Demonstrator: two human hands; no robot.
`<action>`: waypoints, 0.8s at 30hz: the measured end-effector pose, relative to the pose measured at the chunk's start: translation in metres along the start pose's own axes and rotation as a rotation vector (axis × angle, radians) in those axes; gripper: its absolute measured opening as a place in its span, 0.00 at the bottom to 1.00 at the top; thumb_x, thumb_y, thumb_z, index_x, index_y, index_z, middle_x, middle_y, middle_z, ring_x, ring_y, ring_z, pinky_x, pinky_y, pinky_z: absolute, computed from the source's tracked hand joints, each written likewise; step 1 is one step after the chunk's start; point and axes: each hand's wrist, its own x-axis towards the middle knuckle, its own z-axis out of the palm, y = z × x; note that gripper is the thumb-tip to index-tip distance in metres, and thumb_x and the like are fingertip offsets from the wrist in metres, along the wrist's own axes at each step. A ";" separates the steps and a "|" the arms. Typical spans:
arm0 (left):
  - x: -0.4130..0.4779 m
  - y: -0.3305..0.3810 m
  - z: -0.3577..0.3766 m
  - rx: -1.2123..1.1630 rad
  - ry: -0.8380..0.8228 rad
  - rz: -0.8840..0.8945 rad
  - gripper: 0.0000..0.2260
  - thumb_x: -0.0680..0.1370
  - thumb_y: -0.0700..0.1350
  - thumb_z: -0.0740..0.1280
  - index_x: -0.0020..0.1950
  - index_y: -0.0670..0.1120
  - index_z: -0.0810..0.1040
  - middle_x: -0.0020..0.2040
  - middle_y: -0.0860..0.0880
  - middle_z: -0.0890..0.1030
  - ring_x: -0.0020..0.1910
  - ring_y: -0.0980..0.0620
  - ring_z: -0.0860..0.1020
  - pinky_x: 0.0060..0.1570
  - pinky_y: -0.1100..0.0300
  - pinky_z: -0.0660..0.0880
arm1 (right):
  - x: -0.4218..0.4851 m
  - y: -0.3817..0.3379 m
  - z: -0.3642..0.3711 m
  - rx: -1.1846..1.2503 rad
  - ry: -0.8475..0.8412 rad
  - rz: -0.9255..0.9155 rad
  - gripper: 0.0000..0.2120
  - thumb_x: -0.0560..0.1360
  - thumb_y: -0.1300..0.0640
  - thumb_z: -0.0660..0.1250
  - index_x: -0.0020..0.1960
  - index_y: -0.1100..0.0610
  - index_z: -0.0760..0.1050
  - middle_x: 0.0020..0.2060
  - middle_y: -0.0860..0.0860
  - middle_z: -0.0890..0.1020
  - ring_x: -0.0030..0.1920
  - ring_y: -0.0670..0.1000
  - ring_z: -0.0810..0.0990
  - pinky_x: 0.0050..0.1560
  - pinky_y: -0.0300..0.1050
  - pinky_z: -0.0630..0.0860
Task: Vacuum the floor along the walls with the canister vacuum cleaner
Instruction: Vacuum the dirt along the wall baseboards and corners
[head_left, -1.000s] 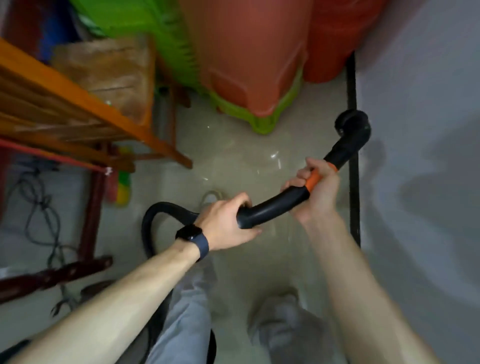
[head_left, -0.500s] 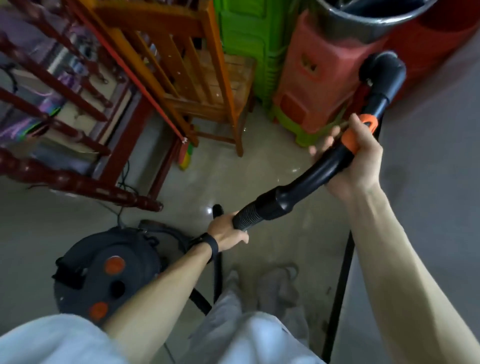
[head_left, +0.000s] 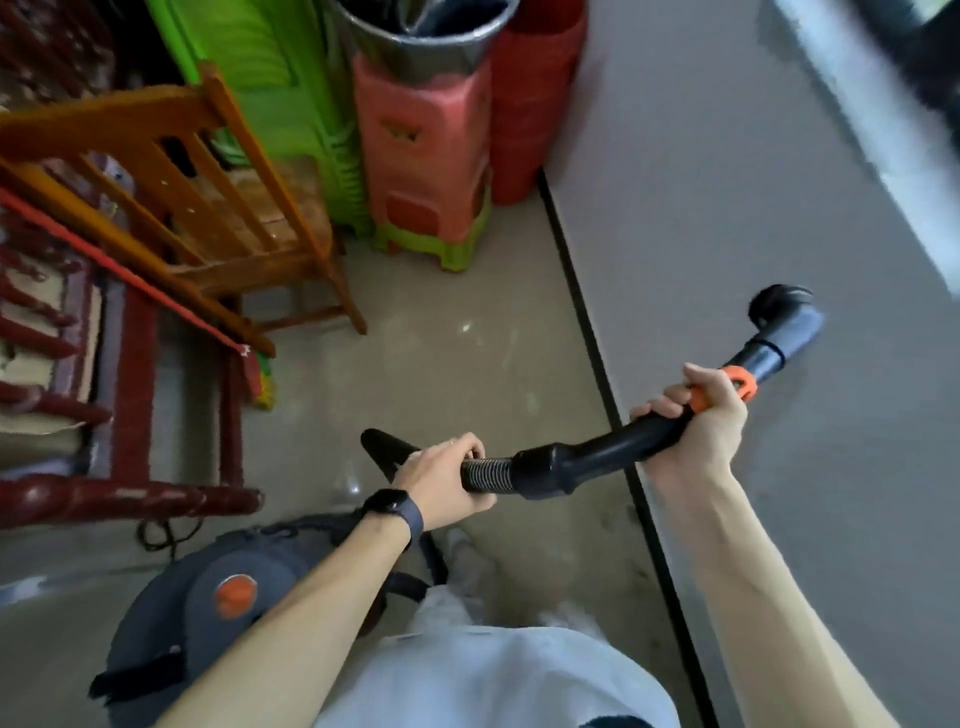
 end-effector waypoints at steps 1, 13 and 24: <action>-0.005 0.017 0.006 0.029 -0.051 0.060 0.16 0.67 0.57 0.72 0.49 0.57 0.69 0.47 0.56 0.80 0.47 0.51 0.78 0.45 0.58 0.73 | -0.009 -0.001 -0.016 0.011 0.047 -0.018 0.13 0.73 0.62 0.66 0.36 0.51 0.65 0.28 0.47 0.67 0.25 0.48 0.65 0.32 0.42 0.70; -0.085 0.128 0.149 0.391 -0.486 0.452 0.15 0.68 0.59 0.69 0.48 0.54 0.70 0.44 0.55 0.80 0.45 0.48 0.78 0.42 0.55 0.73 | -0.110 0.033 -0.259 0.290 0.326 -0.072 0.06 0.74 0.66 0.68 0.42 0.59 0.73 0.33 0.54 0.78 0.33 0.53 0.80 0.44 0.49 0.80; -0.103 0.119 0.219 0.836 -0.632 0.620 0.12 0.71 0.58 0.65 0.49 0.54 0.70 0.48 0.51 0.80 0.47 0.43 0.78 0.42 0.56 0.71 | -0.100 0.092 -0.378 0.600 0.513 0.079 0.04 0.80 0.60 0.68 0.52 0.56 0.74 0.39 0.52 0.82 0.40 0.52 0.84 0.50 0.54 0.79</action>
